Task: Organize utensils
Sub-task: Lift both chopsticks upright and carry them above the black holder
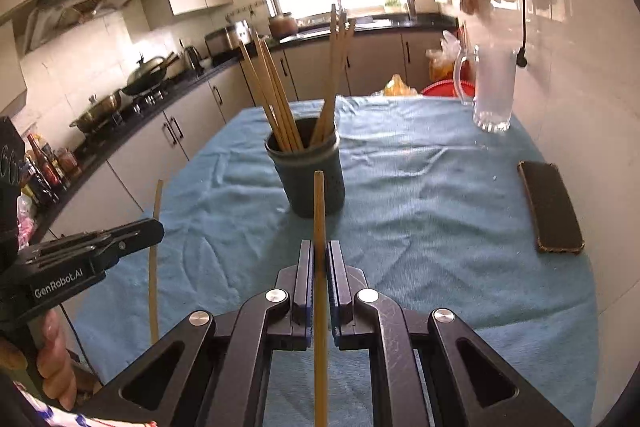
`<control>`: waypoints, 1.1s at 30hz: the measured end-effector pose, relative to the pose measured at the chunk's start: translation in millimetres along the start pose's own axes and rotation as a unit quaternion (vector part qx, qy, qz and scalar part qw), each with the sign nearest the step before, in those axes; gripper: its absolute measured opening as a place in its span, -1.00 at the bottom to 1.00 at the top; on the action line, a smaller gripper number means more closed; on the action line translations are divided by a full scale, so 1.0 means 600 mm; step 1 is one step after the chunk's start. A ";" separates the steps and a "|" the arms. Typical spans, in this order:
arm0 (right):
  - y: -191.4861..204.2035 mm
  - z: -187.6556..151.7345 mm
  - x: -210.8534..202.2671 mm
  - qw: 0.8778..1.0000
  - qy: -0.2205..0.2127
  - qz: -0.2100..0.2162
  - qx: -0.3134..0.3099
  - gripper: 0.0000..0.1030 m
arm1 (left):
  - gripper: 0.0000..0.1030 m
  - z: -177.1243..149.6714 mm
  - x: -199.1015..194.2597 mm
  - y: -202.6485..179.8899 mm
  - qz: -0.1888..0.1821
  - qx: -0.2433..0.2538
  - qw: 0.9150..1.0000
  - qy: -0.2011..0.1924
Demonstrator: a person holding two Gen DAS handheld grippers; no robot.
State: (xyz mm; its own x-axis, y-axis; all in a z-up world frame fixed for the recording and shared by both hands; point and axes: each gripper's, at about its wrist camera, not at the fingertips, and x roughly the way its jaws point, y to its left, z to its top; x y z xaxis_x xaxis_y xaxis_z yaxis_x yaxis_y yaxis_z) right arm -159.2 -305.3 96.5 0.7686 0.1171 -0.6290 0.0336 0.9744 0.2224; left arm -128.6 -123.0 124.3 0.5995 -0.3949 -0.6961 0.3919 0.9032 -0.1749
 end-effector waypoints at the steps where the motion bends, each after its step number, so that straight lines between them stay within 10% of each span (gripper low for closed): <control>1: 0.003 0.001 -0.007 1.000 -0.005 0.000 -0.002 -0.86 | -0.89 -0.001 -0.007 -0.003 0.001 0.003 1.000 -0.005; 33: 0.039 0.025 -0.090 0.997 -0.066 0.002 -0.026 -0.86 | -0.89 0.018 -0.112 -0.018 0.022 0.035 0.996 -0.083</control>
State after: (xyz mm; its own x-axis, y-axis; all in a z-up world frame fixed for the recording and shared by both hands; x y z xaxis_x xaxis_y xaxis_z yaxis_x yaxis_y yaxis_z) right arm -190.2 -291.8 147.0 0.8462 0.0973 -0.5239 0.0001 0.9832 0.1827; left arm -165.6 -107.9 180.4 0.7228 -0.3821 -0.5758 0.4058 0.9091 -0.0939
